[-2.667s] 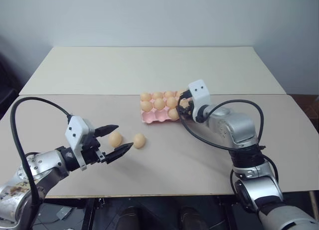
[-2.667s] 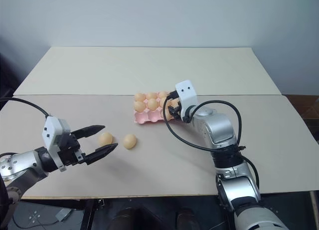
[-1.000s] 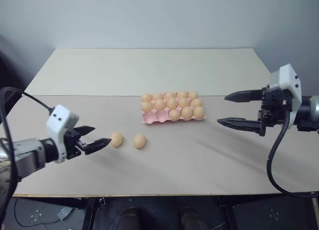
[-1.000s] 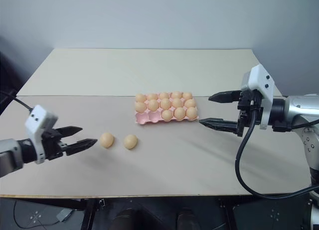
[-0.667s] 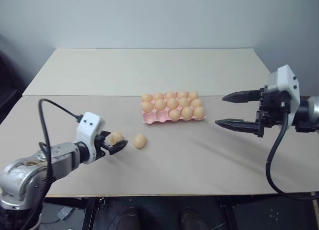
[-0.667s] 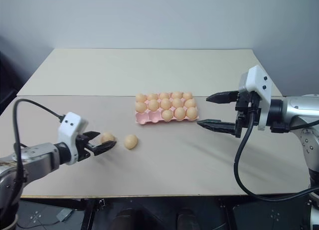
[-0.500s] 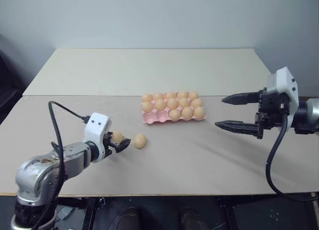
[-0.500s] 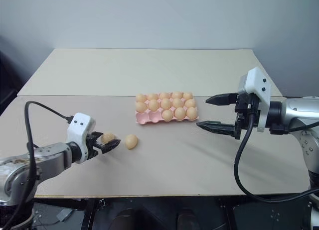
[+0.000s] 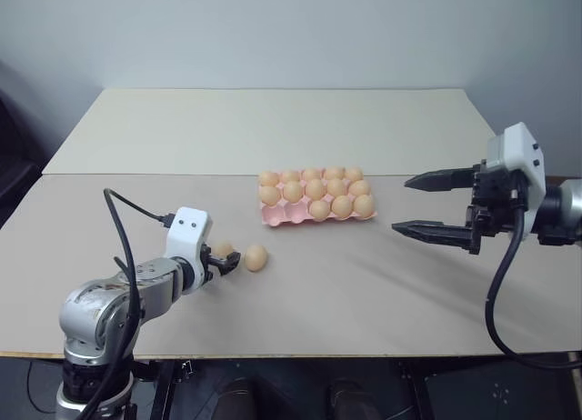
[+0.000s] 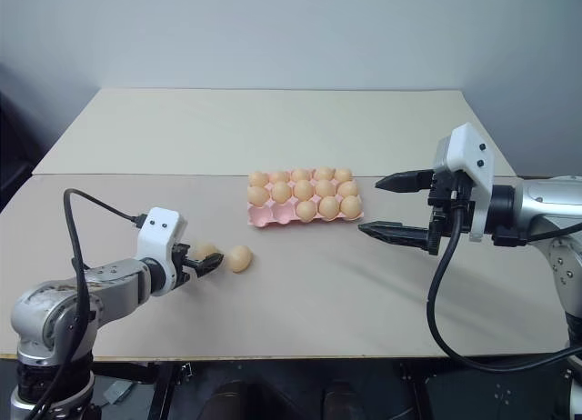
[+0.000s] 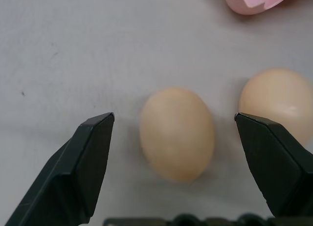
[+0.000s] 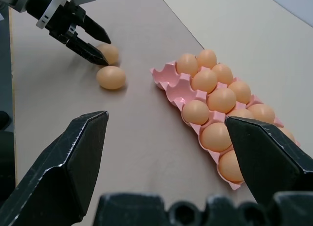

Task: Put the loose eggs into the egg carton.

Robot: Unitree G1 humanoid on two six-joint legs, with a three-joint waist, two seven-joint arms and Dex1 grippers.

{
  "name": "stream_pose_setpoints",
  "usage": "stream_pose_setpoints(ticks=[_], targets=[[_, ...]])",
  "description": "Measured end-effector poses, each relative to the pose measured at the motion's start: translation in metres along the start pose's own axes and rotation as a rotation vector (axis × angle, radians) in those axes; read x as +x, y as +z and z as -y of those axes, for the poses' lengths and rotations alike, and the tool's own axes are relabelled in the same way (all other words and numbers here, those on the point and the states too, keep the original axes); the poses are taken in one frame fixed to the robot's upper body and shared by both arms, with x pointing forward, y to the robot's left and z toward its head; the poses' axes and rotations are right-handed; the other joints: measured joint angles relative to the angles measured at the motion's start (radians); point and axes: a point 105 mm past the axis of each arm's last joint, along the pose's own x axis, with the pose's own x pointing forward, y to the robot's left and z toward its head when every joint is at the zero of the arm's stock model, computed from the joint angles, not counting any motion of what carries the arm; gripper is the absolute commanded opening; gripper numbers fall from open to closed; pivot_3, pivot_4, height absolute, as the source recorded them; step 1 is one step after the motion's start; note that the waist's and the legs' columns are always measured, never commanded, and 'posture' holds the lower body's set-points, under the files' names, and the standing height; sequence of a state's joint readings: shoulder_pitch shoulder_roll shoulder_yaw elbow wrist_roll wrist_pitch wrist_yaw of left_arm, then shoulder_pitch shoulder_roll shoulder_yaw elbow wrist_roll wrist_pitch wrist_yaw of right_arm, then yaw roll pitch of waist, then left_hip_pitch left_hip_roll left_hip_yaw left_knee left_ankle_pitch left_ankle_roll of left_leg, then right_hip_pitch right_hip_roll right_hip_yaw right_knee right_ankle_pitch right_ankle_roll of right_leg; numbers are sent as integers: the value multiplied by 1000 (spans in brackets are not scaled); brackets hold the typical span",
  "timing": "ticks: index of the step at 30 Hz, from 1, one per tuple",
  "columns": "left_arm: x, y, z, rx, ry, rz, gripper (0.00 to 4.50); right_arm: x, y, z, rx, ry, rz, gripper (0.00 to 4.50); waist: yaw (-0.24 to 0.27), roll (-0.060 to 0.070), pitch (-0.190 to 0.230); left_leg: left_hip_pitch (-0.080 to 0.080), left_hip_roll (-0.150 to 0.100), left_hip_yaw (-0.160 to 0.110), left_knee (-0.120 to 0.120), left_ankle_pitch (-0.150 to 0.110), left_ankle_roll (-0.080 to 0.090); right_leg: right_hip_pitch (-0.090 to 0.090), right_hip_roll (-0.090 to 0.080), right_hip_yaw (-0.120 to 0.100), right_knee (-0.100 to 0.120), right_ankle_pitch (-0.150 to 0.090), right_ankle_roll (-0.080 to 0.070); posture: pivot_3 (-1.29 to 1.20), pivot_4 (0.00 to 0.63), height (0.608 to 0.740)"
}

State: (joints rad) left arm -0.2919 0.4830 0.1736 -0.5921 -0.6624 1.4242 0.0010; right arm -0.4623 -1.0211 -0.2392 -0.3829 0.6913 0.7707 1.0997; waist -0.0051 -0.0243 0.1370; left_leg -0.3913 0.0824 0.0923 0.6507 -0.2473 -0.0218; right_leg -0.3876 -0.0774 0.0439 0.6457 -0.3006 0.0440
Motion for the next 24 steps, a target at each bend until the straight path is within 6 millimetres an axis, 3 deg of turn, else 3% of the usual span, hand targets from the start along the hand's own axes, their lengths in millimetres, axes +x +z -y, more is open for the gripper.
stream_pose_setpoints(ticks=[4,7,12,15,24], targets=[[4,-5,-3,-22,9,-23,4291,1,1,0,-3,3,-1,4454,0,0,0,0,0,0,0,0,0,0,0,0,0,0,0,0,150,740],[7,-9,-5,-28,15,-38,3739,3,0,0,-2,6,-6,4500,1,0,0,0,0,0,0,0,0,0,0,0,0,0,0,0,150,740],[13,-12,-9,-25,35,-38,2157,3,0,0,-1,3,-12,4500,6,0,0,0,0,0,0,0,0,0,0,0,0,0,0,0,150,740],[14,-11,-8,-16,32,-28,1489,4,0,1,-2,0,-12,4500,10,0,0,0,0,0,0,0,0,1,0,0,0,0,0,0,150,740],[17,-9,-7,16,33,-10,1433,4,1,0,-4,-2,-13,4500,15,0,0,0,0,0,0,0,0,0,0,0,0,0,0,0,150,740]])
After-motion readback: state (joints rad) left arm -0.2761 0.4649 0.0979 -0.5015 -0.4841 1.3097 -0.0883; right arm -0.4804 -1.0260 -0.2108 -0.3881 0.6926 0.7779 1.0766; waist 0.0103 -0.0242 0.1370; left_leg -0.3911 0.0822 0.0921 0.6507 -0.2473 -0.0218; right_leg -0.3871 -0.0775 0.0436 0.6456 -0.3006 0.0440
